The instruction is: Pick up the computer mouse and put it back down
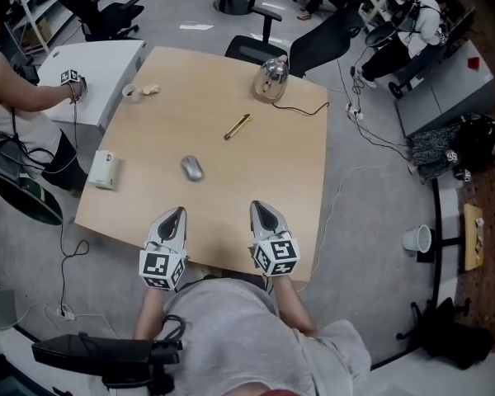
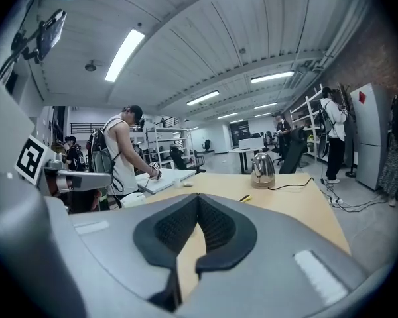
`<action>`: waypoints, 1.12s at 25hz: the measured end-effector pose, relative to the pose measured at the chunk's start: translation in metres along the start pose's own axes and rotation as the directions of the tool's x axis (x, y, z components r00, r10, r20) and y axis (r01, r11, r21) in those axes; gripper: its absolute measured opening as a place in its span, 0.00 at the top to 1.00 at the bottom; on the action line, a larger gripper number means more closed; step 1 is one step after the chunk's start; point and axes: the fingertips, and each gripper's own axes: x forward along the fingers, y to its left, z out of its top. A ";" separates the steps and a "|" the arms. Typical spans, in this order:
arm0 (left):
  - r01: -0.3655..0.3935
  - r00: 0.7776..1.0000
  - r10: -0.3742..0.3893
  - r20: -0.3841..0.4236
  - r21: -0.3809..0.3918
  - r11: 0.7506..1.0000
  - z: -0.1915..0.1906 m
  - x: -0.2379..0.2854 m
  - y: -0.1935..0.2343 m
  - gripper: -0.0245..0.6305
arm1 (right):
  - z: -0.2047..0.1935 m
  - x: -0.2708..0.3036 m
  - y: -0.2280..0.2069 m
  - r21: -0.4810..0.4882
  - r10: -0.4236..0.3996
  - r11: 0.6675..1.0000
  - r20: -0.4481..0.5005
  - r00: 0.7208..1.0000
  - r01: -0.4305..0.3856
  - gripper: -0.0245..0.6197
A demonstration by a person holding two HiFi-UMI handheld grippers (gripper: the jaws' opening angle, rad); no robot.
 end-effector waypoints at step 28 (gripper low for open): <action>0.020 1.000 -0.020 -0.010 0.010 1.000 0.000 0.002 -0.006 0.93 | -0.017 -0.021 0.004 0.044 0.001 0.999 -0.025 1.000 0.000 0.95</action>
